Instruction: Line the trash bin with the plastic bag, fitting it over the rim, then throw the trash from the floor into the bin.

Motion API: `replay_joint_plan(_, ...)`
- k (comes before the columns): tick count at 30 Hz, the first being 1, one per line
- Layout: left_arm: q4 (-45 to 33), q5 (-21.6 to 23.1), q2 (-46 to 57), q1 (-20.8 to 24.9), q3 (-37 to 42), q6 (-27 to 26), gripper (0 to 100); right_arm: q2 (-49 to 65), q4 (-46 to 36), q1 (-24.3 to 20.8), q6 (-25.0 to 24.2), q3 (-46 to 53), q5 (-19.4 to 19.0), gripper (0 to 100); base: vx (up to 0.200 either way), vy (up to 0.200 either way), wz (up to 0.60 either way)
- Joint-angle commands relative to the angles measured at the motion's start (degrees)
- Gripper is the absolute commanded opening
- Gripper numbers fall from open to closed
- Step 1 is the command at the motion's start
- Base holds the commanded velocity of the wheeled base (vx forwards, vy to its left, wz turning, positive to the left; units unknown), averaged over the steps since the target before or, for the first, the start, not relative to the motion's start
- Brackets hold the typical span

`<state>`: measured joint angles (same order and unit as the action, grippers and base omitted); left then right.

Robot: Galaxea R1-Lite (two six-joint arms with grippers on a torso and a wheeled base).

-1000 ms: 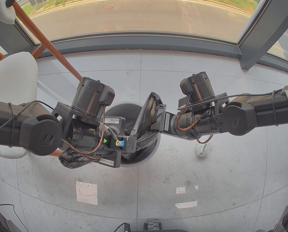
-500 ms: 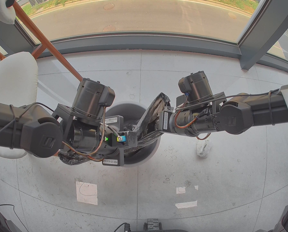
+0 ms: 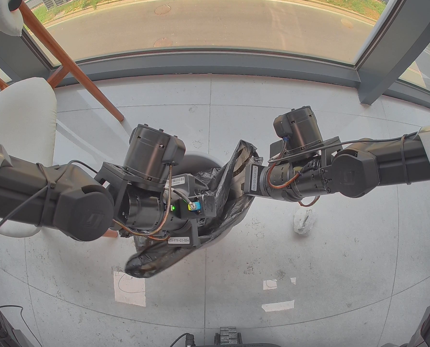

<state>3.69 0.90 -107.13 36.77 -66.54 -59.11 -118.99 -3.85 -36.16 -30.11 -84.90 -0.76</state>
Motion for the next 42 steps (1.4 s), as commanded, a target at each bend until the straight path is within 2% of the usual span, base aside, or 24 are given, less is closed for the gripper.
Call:
replay_joint_plan(1, 1.5, 0.0, -0.7, -0.3, -0.2, 1.3, 100, 0.3, 0.0, 0.0, 0.0, 0.1, 0.0, 0, 0.0, 0.0, 0.0)
replay_joint_plan(10, 2.7, -0.8, -3.4, -1.0, 1.1, 3.0, 100, 0.3, -0.1, -0.1, -0.2, 0.2, 0.0, 0, 0.0, 0.0, 0.0)
replay_joint_plan(14, 6.6, -3.4, -5.7, 3.6, 2.6, 10.2, 100, 0.5, 0.0, -0.1, 0.0, 1.8, 0.1, 0, 0.0, 0.0, 0.0)
replay_joint_plan(18, 9.8, -6.3, -6.7, 4.4, 3.4, 14.8, 100, 0.8, 0.1, -0.1, -0.3, 3.1, 0.1, 0, 0.0, 0.0, 0.0)
replay_joint_plan(25, 10.0, -6.4, -7.7, 4.5, 3.3, 15.1, 100, 1.0, 0.1, 0.8, -0.3, 3.2, 0.1, 0, 0.0, 0.0, 0.0)
replay_joint_plan(28, 10.0, -6.5, -7.9, 5.9, 3.1, 15.3, 100, 1.0, 0.1, 0.9, -0.3, 3.2, 0.1, 0, 0.0, 0.0, 0.0)
replay_joint_plan(37, 12.0, -9.3, -11.3, 5.6, 3.0, 16.0, 100, 1.2, 0.1, 0.7, -0.2, 3.3, 0.0, 0, 0.0, 0.0, 0.0)
replay_joint_plan(38, 12.7, -9.9, -11.6, 5.4, 2.8, 16.0, 0, 1.4, 0.1, 0.6, -0.2, 3.3, 0.0, 0, 0.0, 0.0, 0.0)
replay_joint_plan(42, 16.1, -10.7, -11.6, 3.9, 2.9, 16.2, 0, 1.4, 0.1, 0.5, -0.2, 3.3, 0.0, 0, 0.0, 0.0, 0.0)
